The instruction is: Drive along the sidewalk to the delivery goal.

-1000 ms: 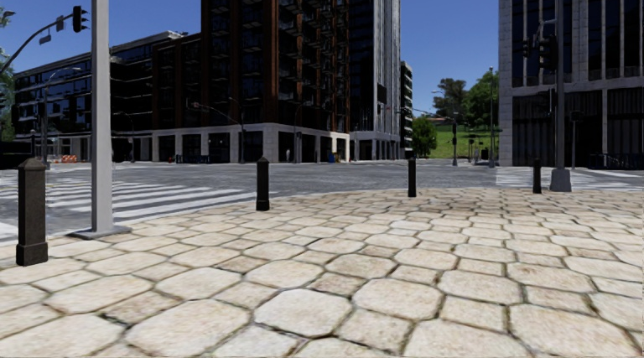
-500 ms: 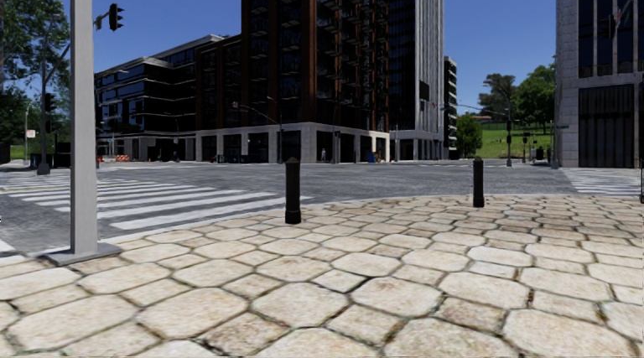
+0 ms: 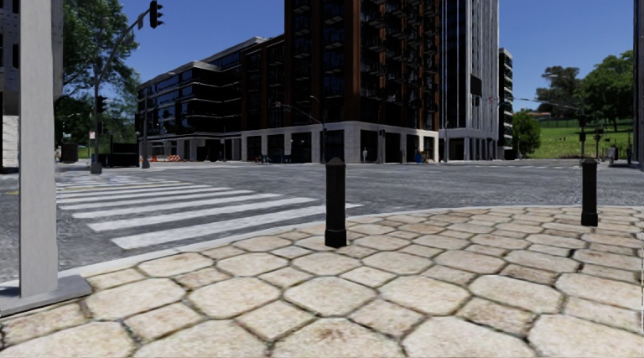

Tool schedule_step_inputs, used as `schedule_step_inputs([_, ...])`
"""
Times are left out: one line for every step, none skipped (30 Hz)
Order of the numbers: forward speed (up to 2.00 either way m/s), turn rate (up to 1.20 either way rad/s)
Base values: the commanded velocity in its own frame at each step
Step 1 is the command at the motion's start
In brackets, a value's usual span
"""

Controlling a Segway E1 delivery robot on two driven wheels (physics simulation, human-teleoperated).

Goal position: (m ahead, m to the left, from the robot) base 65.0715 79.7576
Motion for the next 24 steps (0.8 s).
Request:
schedule_step_inputs([2.0,0.39])
schedule_step_inputs([2.0,0.39])
schedule_step_inputs([2.0,0.43])
schedule_step_inputs([2.0,0.47])
schedule_step_inputs([2.0,0.48])
schedule_step_inputs([2.0,0.48])
schedule_step_inputs([2.0,0.49])
schedule_step_inputs([2.0,0.49])
schedule_step_inputs([2.0,0.49])
schedule_step_inputs([2.0,0.49])
schedule_step_inputs([2.0,0.49])
schedule_step_inputs([2.0,0.49])
schedule_step_inputs([2.0,0.49])
schedule_step_inputs([2.0,0.49])
schedule_step_inputs([2.0,0.49])
schedule_step_inputs([2.0,0.49])
schedule_step_inputs([2.0,0.49])
schedule_step_inputs([2.0,0.49])
schedule_step_inputs([2.0,0.49])
schedule_step_inputs([2.0,0.49])
schedule_step_inputs([2.0,0.49])
schedule_step_inputs([2.0,0.49])
schedule_step_inputs([2.0,0.49])
schedule_step_inputs([2.0,0.49])
